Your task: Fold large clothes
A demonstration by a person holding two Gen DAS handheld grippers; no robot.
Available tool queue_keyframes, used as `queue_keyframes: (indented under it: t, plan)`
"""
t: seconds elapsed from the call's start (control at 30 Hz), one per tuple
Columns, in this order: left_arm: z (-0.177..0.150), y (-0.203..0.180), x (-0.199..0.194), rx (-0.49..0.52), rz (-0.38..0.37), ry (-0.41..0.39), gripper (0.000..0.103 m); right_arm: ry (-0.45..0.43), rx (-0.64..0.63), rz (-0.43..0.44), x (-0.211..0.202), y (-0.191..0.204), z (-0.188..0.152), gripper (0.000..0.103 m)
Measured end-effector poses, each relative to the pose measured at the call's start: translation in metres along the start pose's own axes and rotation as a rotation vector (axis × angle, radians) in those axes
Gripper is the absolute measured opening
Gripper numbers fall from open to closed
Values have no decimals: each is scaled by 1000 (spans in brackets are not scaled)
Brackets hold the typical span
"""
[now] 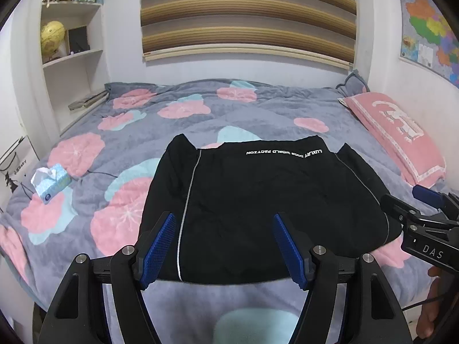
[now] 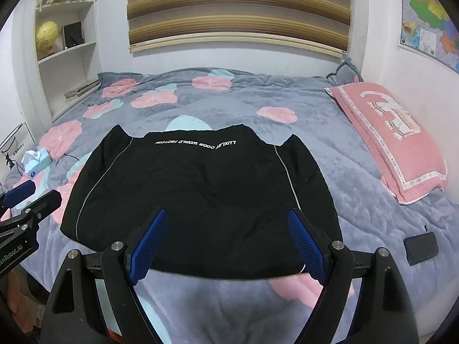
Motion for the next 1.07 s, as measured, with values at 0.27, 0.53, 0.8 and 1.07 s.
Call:
queue_keyframes:
  t: [0.27,0.53,0.8,1.07]
  plan:
    - [-1,0,1,2,0,4,72,10,1,6,4,1,-2,87]
    - [-3,1,5,-3,1,10,72,14,3,8,6,1,-3,87]
    - [-2,2,8,-4,15,11,72,19,5,11,8,2,-6,87]
    - [-1,8,9,-12,41,-13,72,29,6,12,14,-1,-8,87]
Point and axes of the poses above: each gripper's, at about its wrist camera, not at the fingertips, and x roughly the way its jaws point, y to its left, z to its top, the point moved 9 cm from there along x, roughly the way its jaws point, and after that the axes turned 2 degrees about -x, right-handed, at the moved point
